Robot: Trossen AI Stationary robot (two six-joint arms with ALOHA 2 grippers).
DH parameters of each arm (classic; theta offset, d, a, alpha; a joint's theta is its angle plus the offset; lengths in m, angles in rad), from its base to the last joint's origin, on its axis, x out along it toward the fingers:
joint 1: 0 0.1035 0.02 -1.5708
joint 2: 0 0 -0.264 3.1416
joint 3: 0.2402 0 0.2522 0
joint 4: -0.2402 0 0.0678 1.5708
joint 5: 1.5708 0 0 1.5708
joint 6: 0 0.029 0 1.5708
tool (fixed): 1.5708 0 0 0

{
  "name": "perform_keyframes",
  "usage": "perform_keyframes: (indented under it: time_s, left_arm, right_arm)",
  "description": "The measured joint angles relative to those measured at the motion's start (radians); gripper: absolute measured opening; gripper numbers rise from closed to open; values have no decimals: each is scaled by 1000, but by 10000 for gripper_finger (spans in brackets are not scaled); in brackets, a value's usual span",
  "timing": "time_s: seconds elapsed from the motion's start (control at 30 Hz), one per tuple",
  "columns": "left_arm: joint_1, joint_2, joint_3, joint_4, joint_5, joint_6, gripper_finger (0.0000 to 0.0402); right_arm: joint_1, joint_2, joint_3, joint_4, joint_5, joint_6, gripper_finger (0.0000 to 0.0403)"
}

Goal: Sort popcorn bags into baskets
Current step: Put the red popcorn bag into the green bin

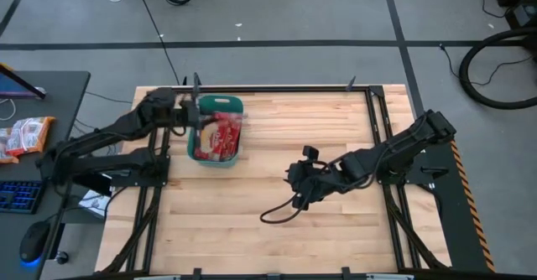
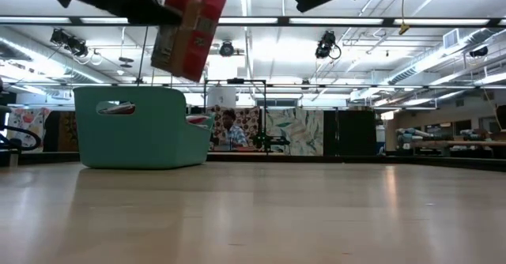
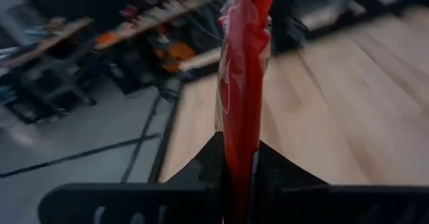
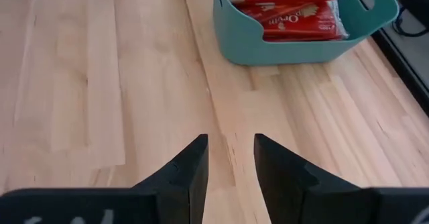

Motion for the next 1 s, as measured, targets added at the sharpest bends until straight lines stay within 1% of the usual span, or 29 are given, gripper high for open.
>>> perform_keyframes:
  time_s: [0.07,0.13,0.3,0.37,0.47,0.53,0.57,0.63,0.73,0.8,0.9,0.97,1.0]
  left_arm:
    - [38,-15,-39,82,2,-85,40]
    - [56,-16,-64,109,5,-143,40]
    - [45,-15,-73,125,21,-135,41]
    - [34,-15,-73,102,-19,-79,41]
    - [24,-14,-74,55,-93,76,42]
    - [19,-13,-74,5,-113,200,42]
    - [14,-13,-74,-12,-115,238,42]
    - [0,-13,-74,-26,-134,279,42]
    - [-27,-14,-74,-66,-194,302,42]
    - [-51,-27,-74,-110,-236,378,42]
    - [-95,-49,-73,-161,-337,466,43]
    - [-120,-59,-73,-174,-399,475,43]
    - [-130,-60,-72,-186,-414,475,43]
  right_arm:
    - [2,-3,0,2,3,-1,125]
    - [5,-7,0,3,9,-2,125]
    - [5,-9,0,3,4,-8,125]
    - [5,-9,0,3,-1,-8,125]
    - [7,-9,0,3,-2,-11,125]
    - [8,-9,0,3,-4,-11,125]
    - [8,-9,0,3,-4,-11,125]
    - [7,-9,0,5,-3,-11,125]
    - [8,-9,0,6,-4,-4,125]
    - [8,-9,0,6,-4,-2,125]
    - [8,-9,0,8,-4,0,125]
    - [8,-9,0,8,-4,-1,125]
    - [8,-9,0,8,-4,-3,125]
